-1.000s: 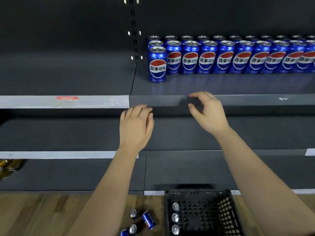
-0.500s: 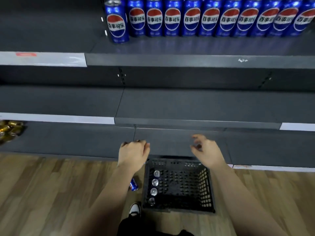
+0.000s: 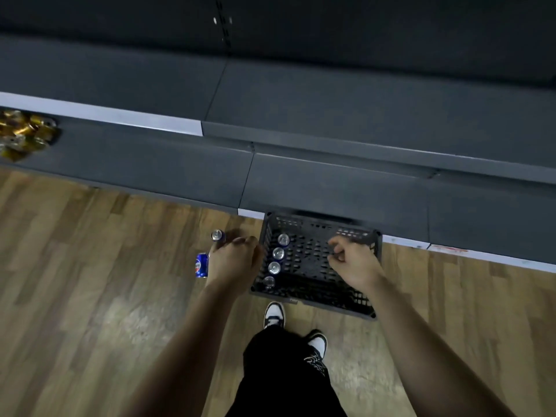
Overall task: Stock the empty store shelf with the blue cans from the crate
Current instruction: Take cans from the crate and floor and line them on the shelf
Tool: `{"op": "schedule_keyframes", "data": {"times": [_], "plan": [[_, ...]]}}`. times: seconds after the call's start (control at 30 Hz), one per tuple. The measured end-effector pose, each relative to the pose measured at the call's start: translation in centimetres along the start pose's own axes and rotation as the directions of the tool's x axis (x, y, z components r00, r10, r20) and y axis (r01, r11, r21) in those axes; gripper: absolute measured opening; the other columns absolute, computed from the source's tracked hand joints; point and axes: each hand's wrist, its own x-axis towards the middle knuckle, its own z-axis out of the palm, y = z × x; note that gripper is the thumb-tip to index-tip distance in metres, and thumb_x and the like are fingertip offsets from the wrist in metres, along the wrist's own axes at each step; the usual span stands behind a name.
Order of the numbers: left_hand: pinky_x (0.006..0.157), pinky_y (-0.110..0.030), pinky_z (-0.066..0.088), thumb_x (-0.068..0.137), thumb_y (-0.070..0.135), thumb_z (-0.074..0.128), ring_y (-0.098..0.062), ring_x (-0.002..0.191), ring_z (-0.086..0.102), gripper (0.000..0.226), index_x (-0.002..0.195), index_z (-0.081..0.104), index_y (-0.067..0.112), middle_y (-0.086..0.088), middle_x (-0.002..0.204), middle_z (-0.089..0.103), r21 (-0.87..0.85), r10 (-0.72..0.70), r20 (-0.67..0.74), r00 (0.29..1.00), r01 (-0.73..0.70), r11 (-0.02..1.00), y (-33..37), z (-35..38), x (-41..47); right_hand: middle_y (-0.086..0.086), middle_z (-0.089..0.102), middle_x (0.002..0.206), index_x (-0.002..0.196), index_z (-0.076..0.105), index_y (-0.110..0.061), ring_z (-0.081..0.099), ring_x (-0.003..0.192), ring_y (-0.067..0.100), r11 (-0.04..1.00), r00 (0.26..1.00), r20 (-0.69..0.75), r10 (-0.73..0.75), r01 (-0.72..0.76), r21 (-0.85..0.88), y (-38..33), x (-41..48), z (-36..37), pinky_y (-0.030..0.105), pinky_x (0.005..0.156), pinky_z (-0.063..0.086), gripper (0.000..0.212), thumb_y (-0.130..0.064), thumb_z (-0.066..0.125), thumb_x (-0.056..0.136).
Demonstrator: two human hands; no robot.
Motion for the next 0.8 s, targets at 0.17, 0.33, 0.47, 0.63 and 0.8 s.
{"op": "schedule_keyframes", "data": {"times": [0.17, 0.33, 0.47, 0.63, 0.8], "plan": [[0.076, -0.037, 0.04, 0.092, 0.03, 0.044, -0.03, 0.064, 0.06, 0.022, 0.08, 0.057, 0.018, -0.004, 0.071, 0.064, -0.033, -0.006, 0.047, 0.999, 0.008, 0.999, -1.8, 2.8, 1.6, 0.003, 0.064, 0.124, 0.132, 0.052, -0.02, 0.063, 0.105, 0.019, 0.999, 0.999, 0.047, 0.01, -0.008, -0.038, 0.2, 2.7, 2.0, 0.033, 0.086, 0.052, 0.039, -0.03, 0.057, 0.094], [0.074, -0.036, 0.039, 0.088, 0.031, 0.039, -0.031, 0.064, 0.061, 0.026, 0.078, 0.058, 0.016, -0.005, 0.072, 0.065, -0.018, 0.025, 0.027, 0.999, -0.025, 1.0, -4.6, 6.7, 4.6, 0.003, 0.064, 0.125, 0.129, 0.055, -0.022, 0.064, 0.106, 0.021, 0.999, 0.998, 0.058, 0.012, -0.009, -0.045, 0.6, 7.5, 5.1, 0.035, 0.088, 0.053, 0.036, -0.029, 0.059, 0.093], [0.082, -0.036, 0.037, 0.092, 0.034, 0.031, -0.028, 0.077, 0.062, 0.036, 0.097, 0.062, 0.017, -0.005, 0.092, 0.067, 0.014, 0.04, 0.016, 0.999, -0.041, 0.999, -7.2, 12.7, 7.5, 0.002, 0.063, 0.127, 0.128, 0.055, -0.022, 0.064, 0.105, 0.02, 0.996, 0.998, 0.061, 0.018, -0.013, -0.089, 2.8, 12.7, 9.3, 0.031, 0.087, 0.051, 0.036, -0.028, 0.06, 0.093], [0.085, -0.039, 0.039, 0.089, 0.042, 0.021, -0.027, 0.088, 0.062, 0.047, 0.1, 0.061, 0.021, 0.0, 0.103, 0.067, 0.064, 0.036, 0.023, 0.999, -0.038, 0.997, -8.8, 23.2, 11.0, 0.001, 0.061, 0.131, 0.132, 0.053, -0.022, 0.061, 0.112, 0.02, 0.996, 0.995, 0.093, 0.021, -0.012, -0.093, 8.0, 19.5, 16.1, 0.033, 0.09, 0.05, 0.04, -0.029, 0.06, 0.093], [0.079, -0.04, 0.042, 0.091, 0.038, 0.038, -0.031, 0.083, 0.062, 0.031, 0.094, 0.062, 0.018, -0.003, 0.089, 0.065, 0.084, 0.073, 0.03, 0.997, -0.075, 0.994, -9.4, 33.3, 13.0, 0.005, 0.061, 0.13, 0.134, 0.052, -0.02, 0.061, 0.114, 0.023, 0.995, 0.996, 0.087, 0.003, 0.006, -0.097, 13.4, 25.1, 22.6, 0.038, 0.091, 0.052, 0.044, -0.028, 0.062, 0.092]]}}
